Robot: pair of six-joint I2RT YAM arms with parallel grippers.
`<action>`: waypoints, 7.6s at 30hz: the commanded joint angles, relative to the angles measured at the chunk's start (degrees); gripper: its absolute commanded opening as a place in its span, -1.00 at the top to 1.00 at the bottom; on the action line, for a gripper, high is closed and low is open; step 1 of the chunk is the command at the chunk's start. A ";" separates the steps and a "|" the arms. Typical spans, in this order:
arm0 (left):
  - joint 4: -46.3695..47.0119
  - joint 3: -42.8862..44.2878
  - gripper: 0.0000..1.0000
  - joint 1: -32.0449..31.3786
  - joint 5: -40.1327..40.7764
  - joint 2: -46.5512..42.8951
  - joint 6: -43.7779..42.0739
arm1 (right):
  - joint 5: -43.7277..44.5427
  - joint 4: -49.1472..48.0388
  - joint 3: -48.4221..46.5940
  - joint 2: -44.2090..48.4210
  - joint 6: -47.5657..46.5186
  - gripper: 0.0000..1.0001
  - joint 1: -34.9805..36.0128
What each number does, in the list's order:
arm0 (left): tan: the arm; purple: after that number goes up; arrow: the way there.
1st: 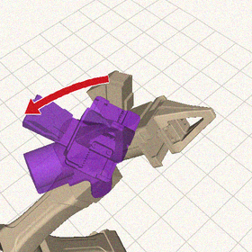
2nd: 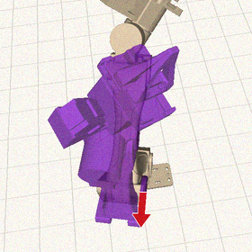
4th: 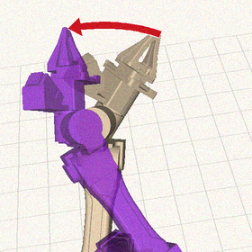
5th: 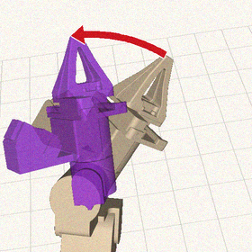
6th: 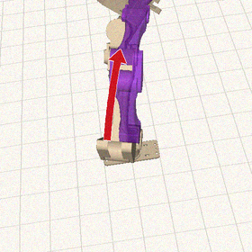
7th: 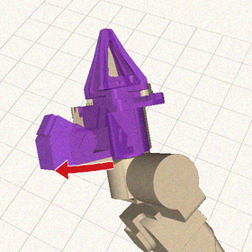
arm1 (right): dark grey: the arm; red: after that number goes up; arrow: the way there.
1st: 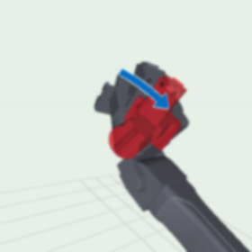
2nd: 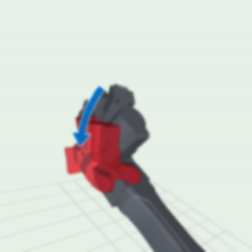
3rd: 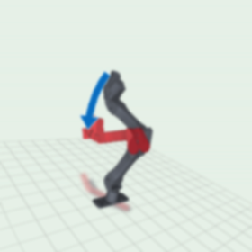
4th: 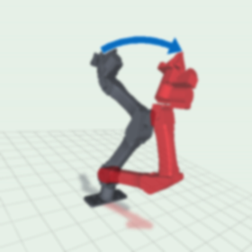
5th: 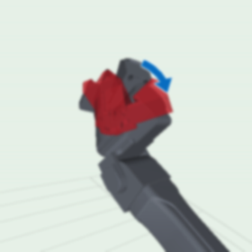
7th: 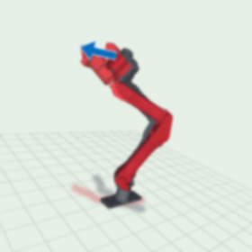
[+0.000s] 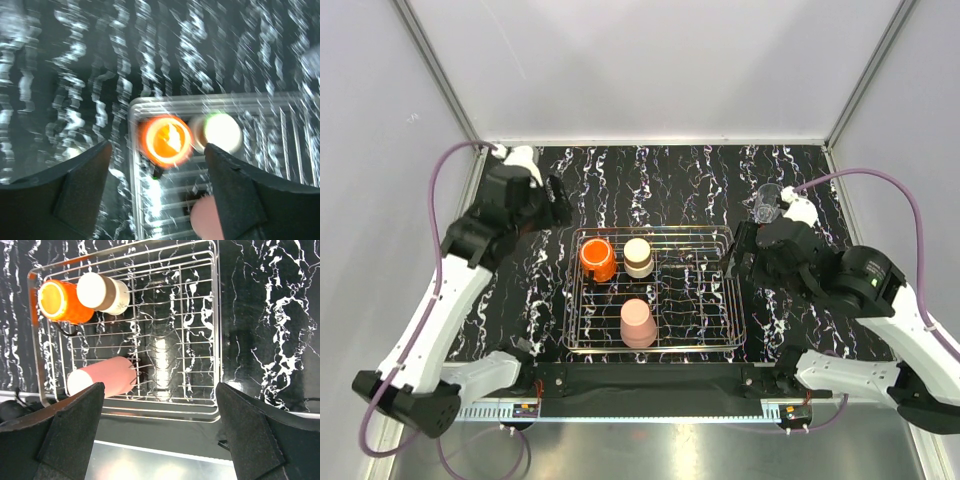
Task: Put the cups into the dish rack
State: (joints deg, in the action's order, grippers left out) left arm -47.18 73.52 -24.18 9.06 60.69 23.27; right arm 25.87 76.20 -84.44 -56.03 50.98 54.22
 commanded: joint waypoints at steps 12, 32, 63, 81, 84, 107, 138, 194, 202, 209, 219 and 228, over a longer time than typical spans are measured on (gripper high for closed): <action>8.74 22.02 -0.43 24.08 0.25 33.07 -0.42 | -3.63 -2.64 3.50 1.18 -1.32 -0.99 0.28; 15.10 32.21 -0.08 31.04 1.23 54.89 -2.61 | -8.03 -10.28 2.09 -4.44 -5.63 -0.99 0.28; 12.37 33.01 0.07 31.30 2.81 63.85 -2.00 | -6.45 -9.15 5.08 -3.82 -3.26 -1.00 0.28; 10.97 33.71 1.00 31.30 2.28 63.95 -1.74 | 4.27 2.98 1.04 -8.39 3.77 -0.99 0.28; 11.75 32.49 1.00 31.22 -1.84 60.09 -0.59 | 6.91 7.37 0.51 -9.44 5.18 -0.99 0.19; 87.90 4.54 1.00 21.73 -65.92 31.07 56.58 | -3.52 -23.55 10.71 -0.48 -9.93 -0.99 0.10; 110.37 -14.19 1.00 -2.79 -70.23 8.67 37.82 | -31.23 -74.06 20.02 6.11 25.82 -0.96 -3.94; 99.33 -13.23 0.00 -9.39 -79.81 6.72 23.85 | -33.26 -73.08 23.63 4.44 35.42 1.00 -3.94; 59.30 -9.36 -0.98 -9.13 -65.60 0.05 -4.79 | -18.34 -45.21 10.91 6.72 24.17 1.00 -3.94; 44.74 -7.34 -0.98 -9.13 -35.90 -3.46 -12.28 | -9.44 -15.36 -1.50 1.90 17.67 1.00 -3.94; 35.93 -4.52 -0.98 -9.04 -16.62 -3.99 -15.00 | -12.41 14.49 -15.93 -19.44 6.43 1.00 -4.12; 36.10 -4.79 -0.98 -9.04 -17.41 -4.52 -14.30 | -21.02 16.96 -2.25 -21.76 -2.64 1.00 -11.05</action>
State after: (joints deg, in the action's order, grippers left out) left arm -12.05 66.11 -33.21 -10.02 57.36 9.87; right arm 7.92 75.26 -90.13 -80.97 52.86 46.15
